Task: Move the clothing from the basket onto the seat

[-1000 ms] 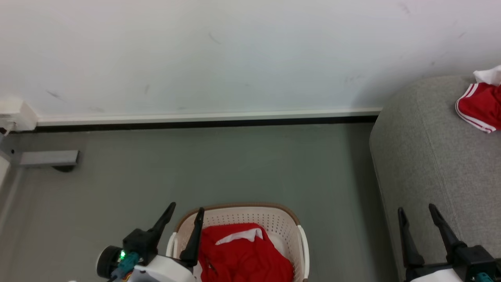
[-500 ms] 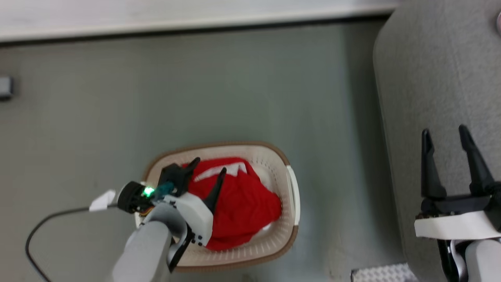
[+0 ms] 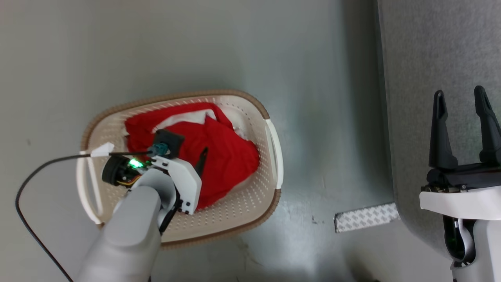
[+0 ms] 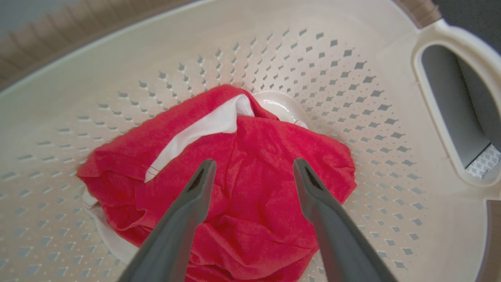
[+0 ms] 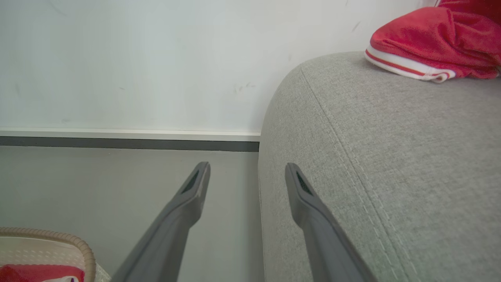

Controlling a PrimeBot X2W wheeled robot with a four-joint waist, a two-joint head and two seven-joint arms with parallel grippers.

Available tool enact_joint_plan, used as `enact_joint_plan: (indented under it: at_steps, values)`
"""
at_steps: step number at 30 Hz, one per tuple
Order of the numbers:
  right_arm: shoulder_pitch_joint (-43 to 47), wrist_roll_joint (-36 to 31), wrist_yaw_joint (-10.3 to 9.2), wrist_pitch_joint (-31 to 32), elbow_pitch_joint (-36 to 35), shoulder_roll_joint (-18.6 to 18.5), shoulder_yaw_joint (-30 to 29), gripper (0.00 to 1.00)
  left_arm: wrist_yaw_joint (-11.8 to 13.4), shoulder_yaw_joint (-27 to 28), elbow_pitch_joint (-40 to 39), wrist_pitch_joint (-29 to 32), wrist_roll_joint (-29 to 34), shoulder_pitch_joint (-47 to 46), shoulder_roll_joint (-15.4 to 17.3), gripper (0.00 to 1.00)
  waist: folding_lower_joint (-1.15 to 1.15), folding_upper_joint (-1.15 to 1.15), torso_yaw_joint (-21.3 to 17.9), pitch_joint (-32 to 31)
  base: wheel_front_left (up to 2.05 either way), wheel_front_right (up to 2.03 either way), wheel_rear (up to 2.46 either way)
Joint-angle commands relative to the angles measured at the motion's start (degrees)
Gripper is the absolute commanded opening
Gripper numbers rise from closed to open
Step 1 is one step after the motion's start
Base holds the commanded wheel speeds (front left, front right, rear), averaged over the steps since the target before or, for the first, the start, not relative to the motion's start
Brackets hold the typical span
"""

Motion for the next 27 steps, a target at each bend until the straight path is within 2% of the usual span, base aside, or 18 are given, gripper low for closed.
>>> enact_joint_plan:
  at_steps: [1, 14, 21, 27]
  values:
    - [-0.97, 0.42, -0.20, -0.16, -0.51, 0.01, 0.09, 1.00, 0.20, 0.24, 0.90, 0.09, -0.41, -1.07, 0.75, 1.00, -0.02, 0.00, -2.15, 3.77, 0.00, 0.00, 0.00]
    - [-1.39, 2.28, -0.02, 0.13, -3.47, 0.02, 0.10, 1.00, 2.48, 0.51, 9.57, -2.11, -0.48, -8.79, 2.93, 1.00, -0.02, 0.00, -4.25, 12.41, 0.00, 0.00, 0.00]
    - [0.14, 2.78, 0.08, 0.31, -3.81, 0.17, 0.34, 1.00, 5.51, 0.49, 12.19, -4.90, -0.02, -12.07, 3.91, 1.00, -0.02, 0.00, -4.54, 13.94, 0.00, 0.00, 0.00]
    - [0.78, 3.15, 0.11, 0.37, -4.16, 0.31, 1.03, 1.00, 5.90, -0.49, 14.61, -5.16, 0.46, -14.11, 4.40, 1.00, -0.02, 0.00, -4.92, 14.80, 0.00, 0.00, 0.00]
